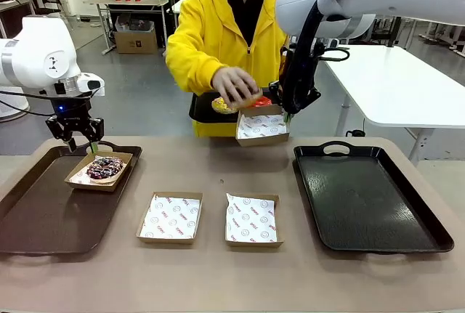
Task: Individually package the donuts and arrange them on the tray.
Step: Place the picked Paper togo box on the Handle tray while simultaneously picking up another Paper togo box from the table with the other hand.
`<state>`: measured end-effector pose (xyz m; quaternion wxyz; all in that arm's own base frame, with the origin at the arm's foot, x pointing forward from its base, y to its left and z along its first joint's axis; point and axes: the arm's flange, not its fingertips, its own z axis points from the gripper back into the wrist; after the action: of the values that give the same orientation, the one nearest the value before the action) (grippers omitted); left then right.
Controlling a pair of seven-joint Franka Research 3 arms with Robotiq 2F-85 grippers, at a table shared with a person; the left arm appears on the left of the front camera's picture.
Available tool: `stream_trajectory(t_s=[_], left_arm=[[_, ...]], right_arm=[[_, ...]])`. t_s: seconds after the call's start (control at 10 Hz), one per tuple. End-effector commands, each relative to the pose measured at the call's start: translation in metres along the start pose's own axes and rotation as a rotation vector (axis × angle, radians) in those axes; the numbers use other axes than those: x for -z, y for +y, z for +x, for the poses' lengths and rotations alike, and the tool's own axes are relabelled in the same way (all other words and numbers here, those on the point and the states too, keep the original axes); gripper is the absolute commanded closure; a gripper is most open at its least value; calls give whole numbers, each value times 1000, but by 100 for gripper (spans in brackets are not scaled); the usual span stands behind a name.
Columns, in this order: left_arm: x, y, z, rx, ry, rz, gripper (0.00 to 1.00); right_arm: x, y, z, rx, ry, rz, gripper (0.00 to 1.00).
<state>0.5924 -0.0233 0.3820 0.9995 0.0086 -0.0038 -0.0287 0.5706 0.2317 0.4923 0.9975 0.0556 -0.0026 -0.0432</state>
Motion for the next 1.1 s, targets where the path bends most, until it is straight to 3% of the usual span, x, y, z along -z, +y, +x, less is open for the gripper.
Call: stream_trajectory(t_s=[0.0,0.2,0.5,0.8,1.0], left_arm=[[-6,7,-7,39,-9,-69,29],[-19,22,-22,125,-23,-294,29],[-60,74,-86,193,-193,-728,29],[-78,143,-161,77,-404,-985,29],[-64,186,-196,-2,-427,-1173,29]], right_arm=[[0,0,-1,-1,-1,-1,99],[0,0,-1,-1,-1,-1,99],[0,0,-1,-1,-1,-1,99],[0,0,-1,-1,-1,-1,99],[0,0,-1,-1,-1,-1,99]])
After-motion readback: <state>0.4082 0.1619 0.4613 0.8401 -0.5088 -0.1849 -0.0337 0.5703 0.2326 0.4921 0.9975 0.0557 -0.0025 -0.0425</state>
